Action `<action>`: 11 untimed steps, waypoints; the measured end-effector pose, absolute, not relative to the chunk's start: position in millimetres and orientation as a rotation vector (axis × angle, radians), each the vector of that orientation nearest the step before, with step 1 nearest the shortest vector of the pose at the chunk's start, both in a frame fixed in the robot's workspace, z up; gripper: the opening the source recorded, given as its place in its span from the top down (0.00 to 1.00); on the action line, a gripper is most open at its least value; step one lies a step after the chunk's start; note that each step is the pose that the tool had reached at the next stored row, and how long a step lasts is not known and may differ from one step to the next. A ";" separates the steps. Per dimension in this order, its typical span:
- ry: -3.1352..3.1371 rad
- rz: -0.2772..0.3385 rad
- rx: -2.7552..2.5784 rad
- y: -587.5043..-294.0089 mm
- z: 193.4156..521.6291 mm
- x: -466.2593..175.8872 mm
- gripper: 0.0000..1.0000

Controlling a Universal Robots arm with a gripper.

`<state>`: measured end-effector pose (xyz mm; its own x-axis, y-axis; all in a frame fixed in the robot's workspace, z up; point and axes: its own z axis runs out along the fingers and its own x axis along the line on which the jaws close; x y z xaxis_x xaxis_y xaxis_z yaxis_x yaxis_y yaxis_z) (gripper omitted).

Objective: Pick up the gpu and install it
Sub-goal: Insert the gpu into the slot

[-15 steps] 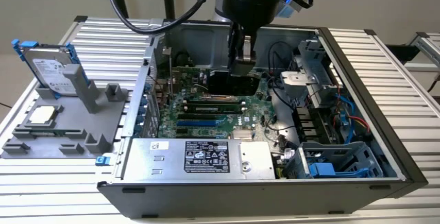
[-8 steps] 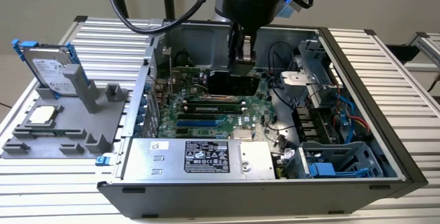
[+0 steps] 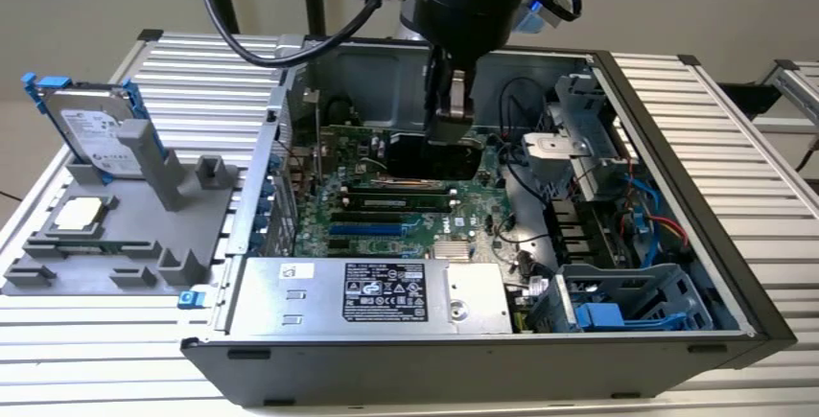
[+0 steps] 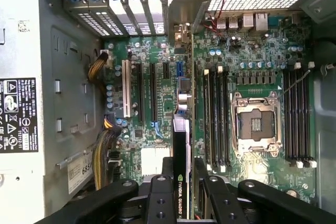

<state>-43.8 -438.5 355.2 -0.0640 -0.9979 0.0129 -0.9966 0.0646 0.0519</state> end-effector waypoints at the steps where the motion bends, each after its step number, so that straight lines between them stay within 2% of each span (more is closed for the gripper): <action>1: -2.266 -0.045 2.110 -438.4 354.7 -43.8 1.00; 11: -2.309 -0.046 2.064 -437.9 352.3 -43.8 1.00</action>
<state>-43.8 -437.9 352.3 -0.1115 -0.9937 0.0134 -0.9923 0.1120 0.0520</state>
